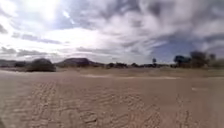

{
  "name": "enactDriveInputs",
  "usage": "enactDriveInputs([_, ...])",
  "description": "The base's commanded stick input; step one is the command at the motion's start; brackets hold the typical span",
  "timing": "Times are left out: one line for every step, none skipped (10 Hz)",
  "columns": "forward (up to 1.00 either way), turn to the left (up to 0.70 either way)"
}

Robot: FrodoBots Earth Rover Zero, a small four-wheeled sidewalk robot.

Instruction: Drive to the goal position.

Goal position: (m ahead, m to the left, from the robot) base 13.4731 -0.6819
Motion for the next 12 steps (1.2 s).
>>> enactDriveInputs([1.0,-0.4])
enactDriveInputs([1.0,-0.4])
enactDriveInputs([1.0,-0.4])
enactDriveInputs([1.0,-0.4])
enactDriveInputs([1.0,-0.38])
enactDriveInputs([1.0,-0.35])
enactDriveInputs([1.0,-0.33])
enactDriveInputs([1.0,0.0])
enactDriveInputs([1.0,0.0])
enactDriveInputs([1.0,0.0])
enactDriveInputs([1.0,0.0])
enactDriveInputs([1.0,0.0])
